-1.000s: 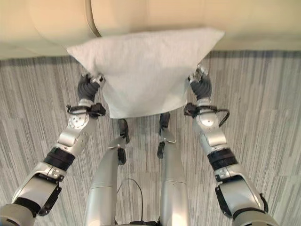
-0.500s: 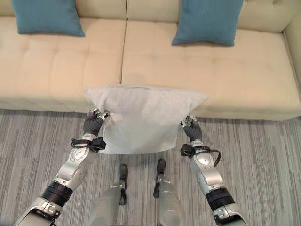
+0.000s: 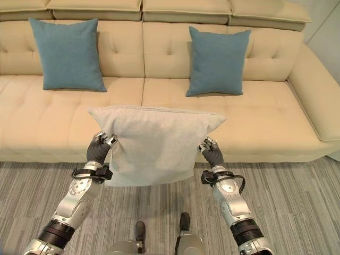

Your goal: Pick up all the scattered cushions and arrange them neatly on the sofa.

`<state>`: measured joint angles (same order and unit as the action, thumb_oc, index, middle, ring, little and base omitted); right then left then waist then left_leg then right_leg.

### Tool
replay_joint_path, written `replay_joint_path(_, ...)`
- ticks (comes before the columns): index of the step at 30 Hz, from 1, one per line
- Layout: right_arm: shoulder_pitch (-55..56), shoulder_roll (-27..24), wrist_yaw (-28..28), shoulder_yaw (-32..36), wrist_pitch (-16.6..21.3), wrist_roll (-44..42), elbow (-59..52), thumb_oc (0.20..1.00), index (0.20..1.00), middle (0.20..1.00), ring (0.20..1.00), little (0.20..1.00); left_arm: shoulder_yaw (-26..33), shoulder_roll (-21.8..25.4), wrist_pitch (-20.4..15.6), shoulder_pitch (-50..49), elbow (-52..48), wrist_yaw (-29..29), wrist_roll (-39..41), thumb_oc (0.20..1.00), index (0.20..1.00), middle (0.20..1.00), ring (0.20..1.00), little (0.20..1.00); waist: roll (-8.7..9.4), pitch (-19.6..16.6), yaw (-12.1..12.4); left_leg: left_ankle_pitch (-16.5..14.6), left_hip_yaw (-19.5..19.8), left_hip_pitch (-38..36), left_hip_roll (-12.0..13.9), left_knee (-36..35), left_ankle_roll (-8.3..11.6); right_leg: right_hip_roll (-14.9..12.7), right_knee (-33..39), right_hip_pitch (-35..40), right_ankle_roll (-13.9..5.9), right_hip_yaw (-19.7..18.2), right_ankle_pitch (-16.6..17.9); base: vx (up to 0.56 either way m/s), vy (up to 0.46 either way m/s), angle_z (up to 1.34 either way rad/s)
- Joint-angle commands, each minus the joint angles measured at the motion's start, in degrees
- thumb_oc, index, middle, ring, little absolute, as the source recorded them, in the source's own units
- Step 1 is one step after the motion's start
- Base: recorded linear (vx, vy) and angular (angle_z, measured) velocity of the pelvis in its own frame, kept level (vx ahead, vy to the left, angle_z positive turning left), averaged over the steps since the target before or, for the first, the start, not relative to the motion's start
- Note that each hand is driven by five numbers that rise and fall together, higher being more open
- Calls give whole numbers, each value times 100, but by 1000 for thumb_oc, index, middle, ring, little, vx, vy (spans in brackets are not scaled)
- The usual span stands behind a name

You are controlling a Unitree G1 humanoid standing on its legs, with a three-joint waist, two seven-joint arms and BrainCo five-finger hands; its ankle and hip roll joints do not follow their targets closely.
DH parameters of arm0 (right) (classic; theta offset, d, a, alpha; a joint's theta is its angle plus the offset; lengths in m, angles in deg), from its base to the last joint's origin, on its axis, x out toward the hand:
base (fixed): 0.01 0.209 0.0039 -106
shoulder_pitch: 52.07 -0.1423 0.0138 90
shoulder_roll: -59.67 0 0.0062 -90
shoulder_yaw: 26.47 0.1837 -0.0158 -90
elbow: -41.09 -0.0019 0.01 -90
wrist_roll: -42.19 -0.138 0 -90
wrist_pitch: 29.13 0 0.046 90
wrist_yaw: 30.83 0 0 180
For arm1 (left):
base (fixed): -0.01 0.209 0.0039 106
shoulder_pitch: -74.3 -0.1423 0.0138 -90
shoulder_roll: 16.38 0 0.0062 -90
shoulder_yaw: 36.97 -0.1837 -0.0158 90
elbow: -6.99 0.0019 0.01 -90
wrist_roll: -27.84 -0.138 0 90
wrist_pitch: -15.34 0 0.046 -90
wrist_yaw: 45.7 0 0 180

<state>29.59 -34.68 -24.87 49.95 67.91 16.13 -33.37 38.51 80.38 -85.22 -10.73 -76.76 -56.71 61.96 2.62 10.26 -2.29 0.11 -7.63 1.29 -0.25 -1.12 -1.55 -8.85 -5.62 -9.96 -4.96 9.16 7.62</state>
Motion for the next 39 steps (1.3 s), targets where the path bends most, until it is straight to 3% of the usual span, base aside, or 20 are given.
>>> replay_joint_path(1,-250,204,-367,-73,384,195,-506,200,200,200,200,200,-190,-288,-352,296,-649,441,-248,200,200,200,200,200,-126,-255,62,30,421,-43,-77,-70,244,347,-634,-72,-430,-232,-552,63,8,-24)
replay_joint_path(4,-260,205,-350,-77,433,115,-474,200,200,200,200,200,-130,-335,-342,249,-656,410,-250,200,200,200,200,200,-85,-319,116,84,371,-129,-131,-213,269,539,-75,31,-335,27,-504,87,-26,-4)
replay_joint_path(5,-190,163,-364,-39,441,133,-518,200,200,200,200,200,-91,-372,-320,216,-660,408,-227,200,200,200,200,200,-66,-395,32,115,432,-175,-164,-283,288,809,171,-7,-272,-96,-523,135,-40,14)
replay_joint_path(7,-131,109,-354,16,462,150,-538,200,200,200,200,200,-147,-416,-342,234,-626,477,-246,200,200,200,200,200,-45,-438,-38,123,538,-231,-212,-293,286,902,276,168,-186,-499,-549,202,-92,30)
replay_joint_path(9,42,28,-328,175,460,133,-637,200,200,200,200,200,-162,-517,-326,208,-623,562,-199,200,200,200,200,200,-34,-508,-108,0,616,-223,-198,-150,410,928,379,380,-114,-459,-570,212,-169,59)
replay_joint_path(11,200,-29,-326,312,484,49,-718,200,200,200,200,200,-228,-581,-296,253,-582,623,-141,200,200,200,200,200,58,-467,-250,-288,561,-51,-155,720,541,842,395,644,-3,-257,-673,163,-164,80)
replay_joint_path(12,204,-110,-305,333,484,63,-764,200,200,200,200,200,-289,-598,-308,299,-583,630,-87,200,200,200,200,200,119,-373,-273,-175,376,197,-86,1415,717,750,366,794,57,-109,-730,85,-82,59)
replay_joint_path(14,230,-115,-289,348,479,37,-833,200,200,200,200,200,-326,-603,-301,297,-585,614,-60,200,200,200,200,200,141,-332,-281,-77,224,368,39,1544,742,699,356,847,72,-44,-768,51,-43,73)
replay_joint_path(16,247,-105,-284,380,467,11,-889,200,200,200,200,200,-335,-601,-288,257,-568,625,-51,200,200,200,200,200,170,-343,-249,-80,41,528,148,1188,642,660,403,937,45,19,-833,147,-17,48)
replay_joint_path(17,246,-104,-267,382,492,-5,-900,200,200,200,200,200,-394,-588,-251,212,-529,621,-59,200,200,200,200,200,173,-401,-191,133,24,656,237,767,593,676,446,1026,24,23,-875,291,2,43)
replay_joint_path(18,247,-101,-230,376,502,26,-915,200,200,200,200,200,-418,-609,-221,187,-490,568,-101,200,200,200,200,200,177,-421,-167,382,-18,844,328,519,613,673,477,1116,7,14,-942,319,20,40)
replay_joint_path(20,235,-90,-205,393,494,36,-924,200,200,200,200,200,-391,-633,-206,177,-488,544,-131,200,200,200,200,200,170,-398,-123,586,-145,1058,425,433,683,668,519,1228,20,-28,-1005,258,70,28)
replay_joint_path(22,189,-17,-205,324,458,140,-905,200,200,200,200,200,-358,-624,-228,122,-475,566,-106,200,200,200,200,200,84,-458,-82,618,-132,865,419,298,669,663,484,1355,-3,-114,-1132,275,121,3)
replay_joint_path(23,191,-16,-204,323,458,141,-905,200,200,200,200,200,-357,-624,-228,120,-476,566,-106,200,200,200,200,200,87,-453,-80,622,-135,850,416,286,669,660,484,1364,-4,-115,-1135,304,163,-40)
replay_joint_path(26,84,127,-216,216,434,232,-913,200,200,200,200,200,-338,-617,-211,61,-524,566,-51,200,200,200,200,200,51,-483,2,346,-229,585,204,316,402,379,-76,1378,-160,-295,-1204,296,217,-46)
replay_joint_path(29,-173,206,-223,44,432,296,-856,200,200,200,200,200,-336,-507,-244,146,-528,506,-54,200,200,200,200,200,-5,-348,4,139,-367,392,130,373,138,192,-1379,755,-334,-505,-715,173,193,-27)
replay_joint_path(31,-208,216,-203,16,436,322,-847,200,200,200,200,200,-329,-489,-253,171,-522,468,-111,200,200,200,200,200,-24,-330,7,80,-406,339,125,366,111,177,-1573,573,-314,-508,-735,139,123,-30)
replay_joint_path(35,-457,215,-245,-88,426,202,-713,200,200,200,200,200,-215,-448,-322,247,-492,414,-114,200,200,200,200,200,-56,-350,-62,-44,-471,-6,59,125,127,555,-1021,80,-183,-335,-878,146,48,-5)
replay_joint_path(37,-554,183,-274,-140,450,138,-667,200,200,200,200,200,-154,-435,-327,310,-503,397,-110,200,200,200,200,200,3,-362,-97,-137,-479,-222,-50,1,149,688,-249,-152,-162,-37,-675,280,-26,-32)
replay_joint_path(39,-473,141,-288,-92,434,153,-637,200,200,200,200,200,-143,-459,-304,316,-457,396,-110,200,200,200,200,200,42,-354,-227,-229,-336,-381,-104,-8,185,861,245,-112,-167,-175,-500,280,-55,-32)
